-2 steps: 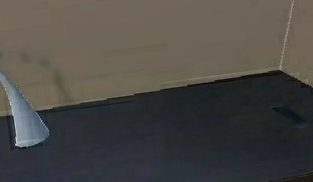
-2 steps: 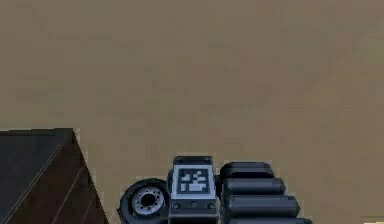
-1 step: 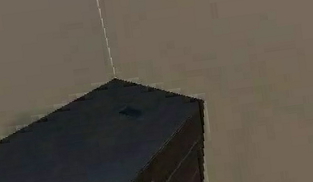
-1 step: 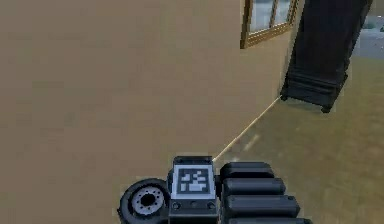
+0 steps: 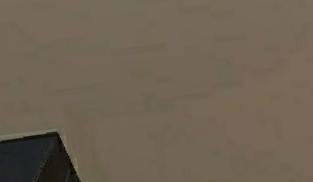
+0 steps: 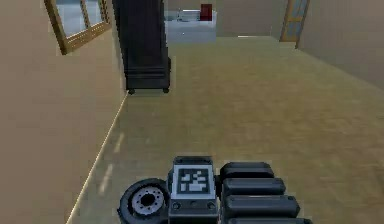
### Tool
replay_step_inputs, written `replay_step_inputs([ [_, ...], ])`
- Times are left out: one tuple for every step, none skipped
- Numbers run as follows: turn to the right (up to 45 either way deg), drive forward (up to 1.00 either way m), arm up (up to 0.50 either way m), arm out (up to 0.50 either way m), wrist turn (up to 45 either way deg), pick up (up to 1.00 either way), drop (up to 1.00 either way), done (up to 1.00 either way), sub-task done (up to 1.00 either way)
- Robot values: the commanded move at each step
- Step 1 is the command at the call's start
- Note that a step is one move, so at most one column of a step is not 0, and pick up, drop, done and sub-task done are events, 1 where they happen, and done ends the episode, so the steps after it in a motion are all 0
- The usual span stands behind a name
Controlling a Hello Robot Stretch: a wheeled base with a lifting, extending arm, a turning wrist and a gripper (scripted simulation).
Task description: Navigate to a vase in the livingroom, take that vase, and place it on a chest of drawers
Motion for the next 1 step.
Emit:
replay_step_inputs([
  [45.0, 0.0, 0.0, 0.0, 0.0, 0.0, 0.0, 0.0, 0.0],
])
